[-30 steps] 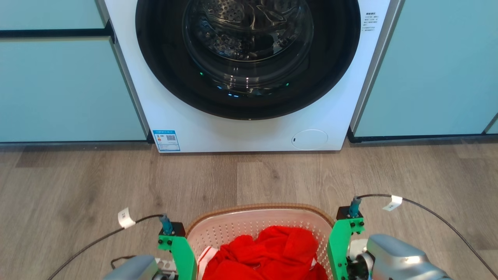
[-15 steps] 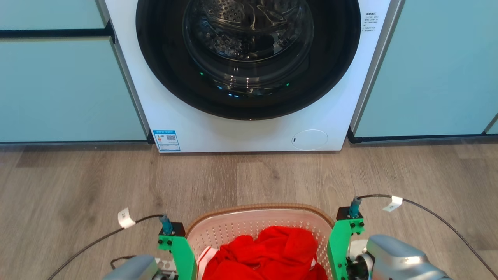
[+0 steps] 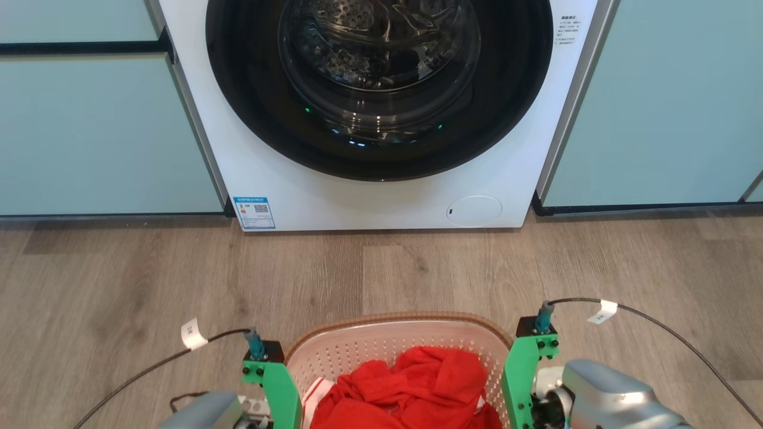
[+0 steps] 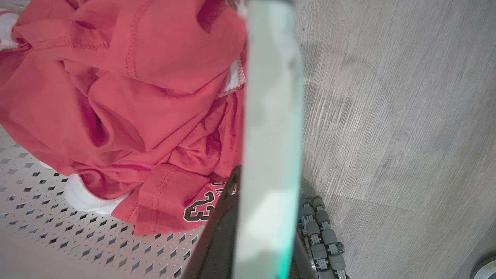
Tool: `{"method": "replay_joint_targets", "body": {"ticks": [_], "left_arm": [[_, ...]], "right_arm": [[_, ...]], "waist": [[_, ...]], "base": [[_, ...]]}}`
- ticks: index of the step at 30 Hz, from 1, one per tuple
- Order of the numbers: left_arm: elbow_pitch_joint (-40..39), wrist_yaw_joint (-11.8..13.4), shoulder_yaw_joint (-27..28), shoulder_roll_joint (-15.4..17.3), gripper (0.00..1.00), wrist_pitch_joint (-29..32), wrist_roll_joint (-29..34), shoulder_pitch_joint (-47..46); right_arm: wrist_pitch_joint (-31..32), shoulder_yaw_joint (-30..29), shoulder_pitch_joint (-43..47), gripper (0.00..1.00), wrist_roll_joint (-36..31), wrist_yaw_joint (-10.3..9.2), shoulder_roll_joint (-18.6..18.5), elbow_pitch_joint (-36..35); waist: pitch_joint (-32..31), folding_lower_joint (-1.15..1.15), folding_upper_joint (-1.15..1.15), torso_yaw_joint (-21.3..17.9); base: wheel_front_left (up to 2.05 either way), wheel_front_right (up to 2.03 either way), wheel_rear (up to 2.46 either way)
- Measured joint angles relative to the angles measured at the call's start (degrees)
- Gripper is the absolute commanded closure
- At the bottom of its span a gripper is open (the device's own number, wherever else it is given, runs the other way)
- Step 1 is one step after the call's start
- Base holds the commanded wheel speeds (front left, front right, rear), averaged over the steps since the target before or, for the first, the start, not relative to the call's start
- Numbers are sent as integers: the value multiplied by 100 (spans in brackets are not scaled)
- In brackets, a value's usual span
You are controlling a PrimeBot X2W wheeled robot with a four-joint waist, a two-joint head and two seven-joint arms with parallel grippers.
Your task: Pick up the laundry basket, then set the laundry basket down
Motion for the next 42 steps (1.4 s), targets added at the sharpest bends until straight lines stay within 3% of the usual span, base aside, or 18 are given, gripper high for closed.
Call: {"method": "replay_joint_targets", "body": {"ticks": [26, 42], "left_arm": [[79, 0, 1, -86, 100, -207, 64, -108], [491, -1, 18, -331, 100, -1271, 566, -1093]], "right_arm": [[-222, 43, -130, 100, 74, 0, 0, 105], [-1265, 8, -1060, 100, -136, 0, 2, 342]], "waist": [[581, 0, 0, -19], [2086, 1, 0, 3]], "base": [[0, 0, 0], [0, 0, 0]]}}
